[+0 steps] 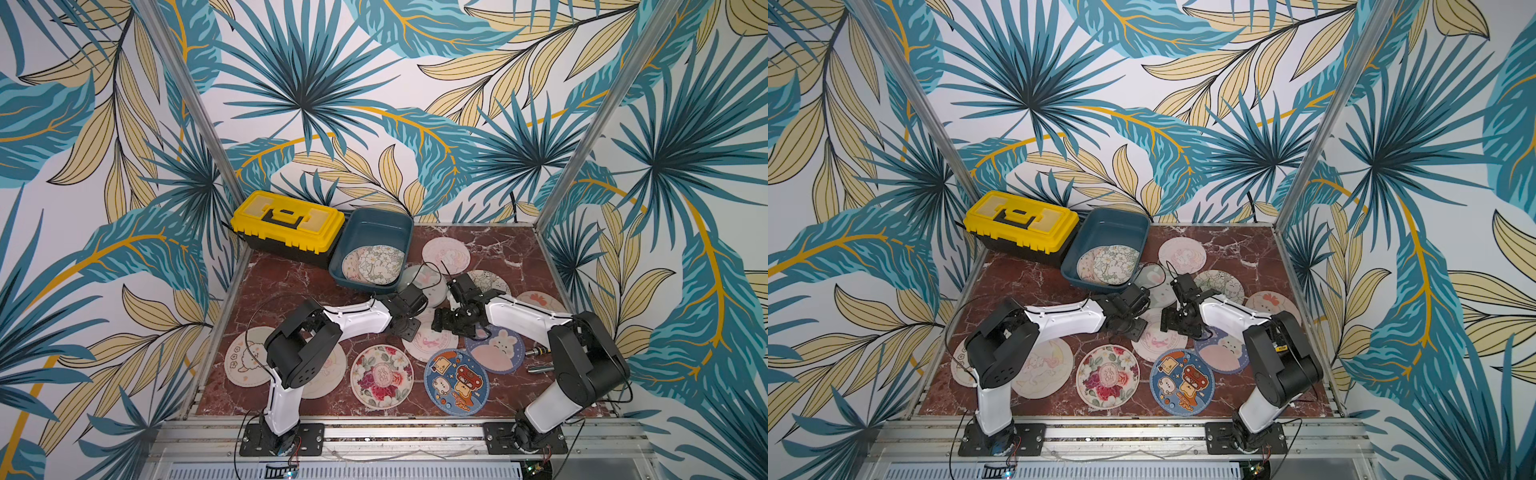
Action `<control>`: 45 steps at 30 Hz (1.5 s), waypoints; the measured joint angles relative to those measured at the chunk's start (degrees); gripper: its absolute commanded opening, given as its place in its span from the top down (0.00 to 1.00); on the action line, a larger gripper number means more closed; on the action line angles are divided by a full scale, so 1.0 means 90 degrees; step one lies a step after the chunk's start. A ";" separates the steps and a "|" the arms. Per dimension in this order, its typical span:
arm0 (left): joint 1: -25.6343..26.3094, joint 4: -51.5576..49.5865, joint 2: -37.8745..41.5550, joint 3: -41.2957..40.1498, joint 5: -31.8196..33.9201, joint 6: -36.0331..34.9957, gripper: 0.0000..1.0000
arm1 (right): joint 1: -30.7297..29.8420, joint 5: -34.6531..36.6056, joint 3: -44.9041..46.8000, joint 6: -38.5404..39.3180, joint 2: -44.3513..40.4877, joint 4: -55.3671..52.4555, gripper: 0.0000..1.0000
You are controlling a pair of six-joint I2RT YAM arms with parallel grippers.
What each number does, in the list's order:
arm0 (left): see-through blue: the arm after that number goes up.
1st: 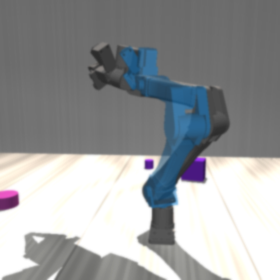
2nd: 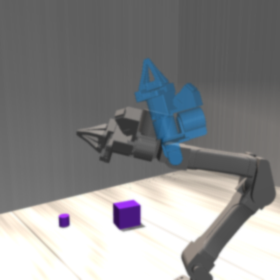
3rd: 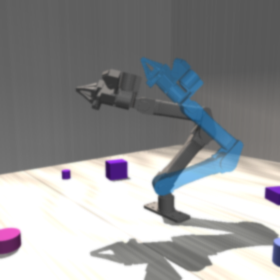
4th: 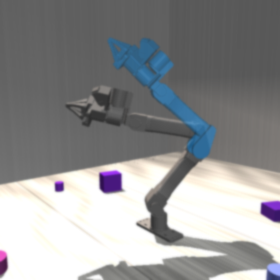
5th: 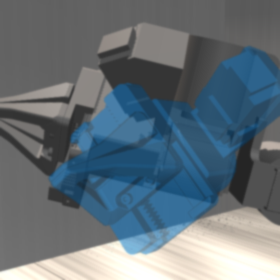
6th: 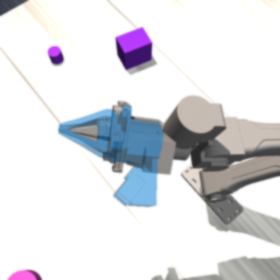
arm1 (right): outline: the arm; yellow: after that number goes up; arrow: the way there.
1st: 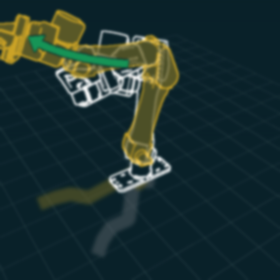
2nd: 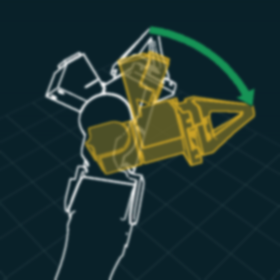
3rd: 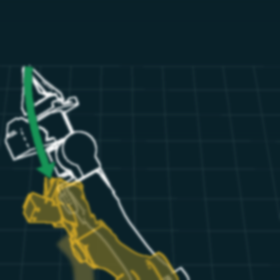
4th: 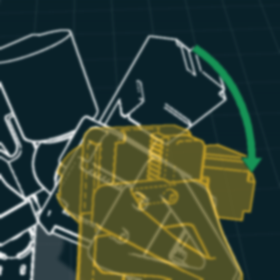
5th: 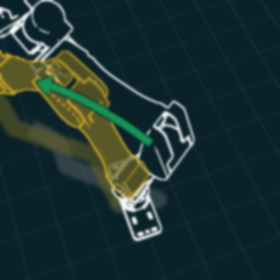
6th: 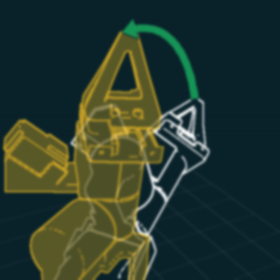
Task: Put the coasters into the storage box
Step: Pick up the coaster from the center of the board.
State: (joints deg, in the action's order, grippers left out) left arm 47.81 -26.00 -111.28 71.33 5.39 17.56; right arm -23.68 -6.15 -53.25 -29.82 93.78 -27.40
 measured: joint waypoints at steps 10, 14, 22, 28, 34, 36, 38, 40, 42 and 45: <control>0.0000 -0.0041 -0.0022 0.0036 -0.0002 0.0000 0.39 | 0.0095 0.0058 0.0202 -0.0046 -0.0085 0.0131 0.23; 0.0000 -0.0044 -0.0029 0.0041 -0.0005 0.0000 0.39 | 0.0107 -0.0359 0.0321 -0.0131 -0.0095 0.0568 0.35; 0.0000 -0.0049 -0.0141 0.0202 -0.0010 0.0019 0.39 | 0.0117 -0.0794 0.0384 -0.0272 0.0053 0.0991 0.68; -0.0002 -0.0049 -0.0143 0.0202 0.0002 0.0034 0.39 | 0.0114 -0.0714 0.0347 -0.0233 0.0119 0.0967 0.83; 0.0000 -0.0039 -0.0151 0.0216 0.0112 0.0092 0.37 | 0.0066 -0.0481 0.0117 -0.0141 0.0136 0.0865 0.97; -0.0002 -0.0022 -0.0151 0.0216 0.0185 0.0112 0.36 | 0.0061 -0.0384 -0.0007 -0.0070 0.0136 0.0816 1.00; -0.0002 0.0010 -0.0148 0.0216 0.0299 0.0121 0.33 | 0.0061 -0.0248 -0.0151 -0.0005 0.0136 0.0741 1.00; -0.0002 0.0049 -0.0143 0.0216 0.0425 0.0126 0.30 | 0.0063 -0.0061 -0.0301 0.0087 0.0136 0.0675 1.00; -0.0002 0.0085 -0.0109 0.0209 0.0561 0.0138 0.27 | 0.0063 0.0143 -0.0418 0.0180 0.0134 0.0656 1.00; -0.0005 0.0175 0.0095 0.0141 0.0770 0.0170 0.24 | 0.0075 0.0364 -0.0549 0.0279 0.0121 0.0644 1.00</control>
State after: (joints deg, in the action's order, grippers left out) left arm 47.77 -24.43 -110.43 72.60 12.32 19.09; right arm -23.00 -2.87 -58.19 -27.31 94.87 -21.61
